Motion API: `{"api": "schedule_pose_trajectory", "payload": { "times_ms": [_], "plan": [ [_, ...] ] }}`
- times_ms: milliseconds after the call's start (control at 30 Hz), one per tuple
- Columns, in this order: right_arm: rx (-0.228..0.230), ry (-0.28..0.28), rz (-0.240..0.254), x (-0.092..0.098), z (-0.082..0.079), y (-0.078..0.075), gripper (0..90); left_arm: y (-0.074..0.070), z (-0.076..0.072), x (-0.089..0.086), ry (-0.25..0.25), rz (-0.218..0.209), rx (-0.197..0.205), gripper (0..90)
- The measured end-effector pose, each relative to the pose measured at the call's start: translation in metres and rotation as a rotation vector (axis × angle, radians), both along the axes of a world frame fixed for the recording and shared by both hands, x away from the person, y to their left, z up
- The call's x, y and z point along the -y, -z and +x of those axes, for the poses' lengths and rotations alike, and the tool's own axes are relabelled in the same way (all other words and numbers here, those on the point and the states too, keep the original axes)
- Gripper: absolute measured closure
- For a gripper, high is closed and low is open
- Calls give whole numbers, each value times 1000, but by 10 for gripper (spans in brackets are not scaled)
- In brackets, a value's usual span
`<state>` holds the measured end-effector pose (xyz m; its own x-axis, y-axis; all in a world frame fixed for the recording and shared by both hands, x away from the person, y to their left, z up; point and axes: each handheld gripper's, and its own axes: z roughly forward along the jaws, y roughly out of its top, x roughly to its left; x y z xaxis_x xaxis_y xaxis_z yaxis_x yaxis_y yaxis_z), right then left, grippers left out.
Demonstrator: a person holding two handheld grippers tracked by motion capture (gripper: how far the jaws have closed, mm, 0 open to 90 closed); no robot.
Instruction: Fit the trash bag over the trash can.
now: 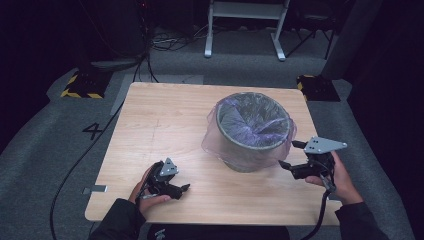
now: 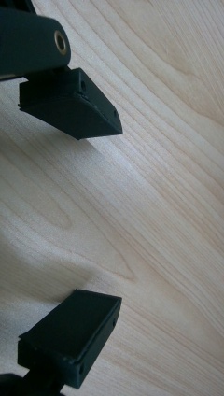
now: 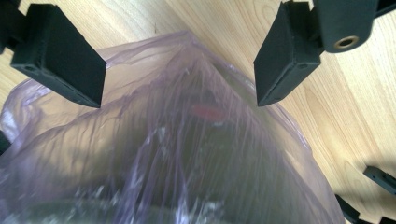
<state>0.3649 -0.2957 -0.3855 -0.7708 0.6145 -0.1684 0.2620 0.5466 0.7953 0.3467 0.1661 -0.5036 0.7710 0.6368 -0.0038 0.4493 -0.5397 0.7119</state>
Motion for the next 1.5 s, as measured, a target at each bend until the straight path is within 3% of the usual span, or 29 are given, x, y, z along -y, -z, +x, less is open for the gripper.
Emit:
{"api": "schedule_pose_trajectory", "payload": {
  "times_ms": [833,1000,1367,1500],
  "plan": [
    [-50,20,-148,2,-3,25,176,0,0,0,0,0,0,152],
    [-72,18,-169,6,-4,34,176,0,0,0,0,0,-1,152],
    [-106,3,-287,1,-10,58,175,0,0,0,0,-1,-1,152],
    [-113,3,-301,1,-14,67,175,0,0,0,0,0,-1,152]
  ]
}}
